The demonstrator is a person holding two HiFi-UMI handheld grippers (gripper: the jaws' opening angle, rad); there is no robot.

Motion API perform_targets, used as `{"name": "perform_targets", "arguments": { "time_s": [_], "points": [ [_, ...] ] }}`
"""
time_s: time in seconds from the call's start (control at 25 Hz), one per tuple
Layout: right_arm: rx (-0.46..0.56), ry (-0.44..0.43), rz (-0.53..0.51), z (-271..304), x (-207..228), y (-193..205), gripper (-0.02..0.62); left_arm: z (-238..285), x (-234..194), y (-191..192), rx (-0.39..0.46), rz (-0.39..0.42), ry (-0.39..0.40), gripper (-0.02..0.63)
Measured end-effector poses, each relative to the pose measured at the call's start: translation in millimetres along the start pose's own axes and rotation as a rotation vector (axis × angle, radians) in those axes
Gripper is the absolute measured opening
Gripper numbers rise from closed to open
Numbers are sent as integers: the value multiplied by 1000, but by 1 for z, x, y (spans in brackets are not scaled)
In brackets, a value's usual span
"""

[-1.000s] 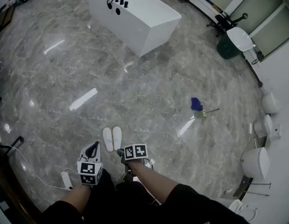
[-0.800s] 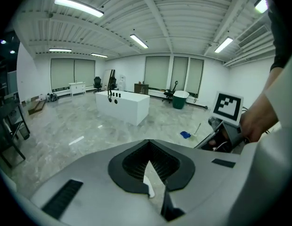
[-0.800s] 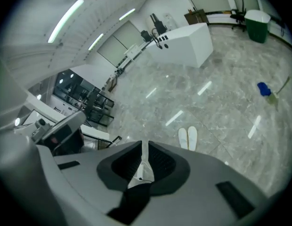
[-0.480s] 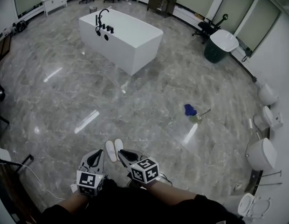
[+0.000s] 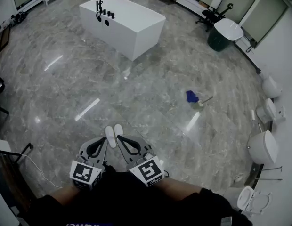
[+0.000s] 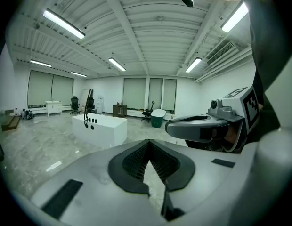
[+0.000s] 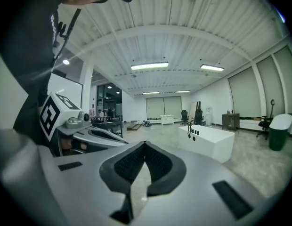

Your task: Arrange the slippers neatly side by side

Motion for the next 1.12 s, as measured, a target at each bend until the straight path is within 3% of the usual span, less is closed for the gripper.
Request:
{"name": "perform_targets", "arguments": {
  "time_s": [0.16,0.44,0.84,1.12],
  "points": [
    [-51,31,50,-5,0,9,-2,-1,8,3,14,15,14,1],
    [-54,35,22,-11,-6,9,-2,-2,15,0,42,14,18,2],
    [-52,63,53,-17,-12,8,-2,-14,17,2,-1,58,13,2],
    [-43,52,57,-28,-18,13,-2,-22,25,8,25,27,-9,1]
  ]
}}
Point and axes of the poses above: the fingertips, and each gripper's own axes: z forward along the fingers, x to its right, y out of its underside, the point moved 3 cm from there along -z, backward along the fingers, and after that the axes turned 8 degrees about -y, right-handed, at the moved point
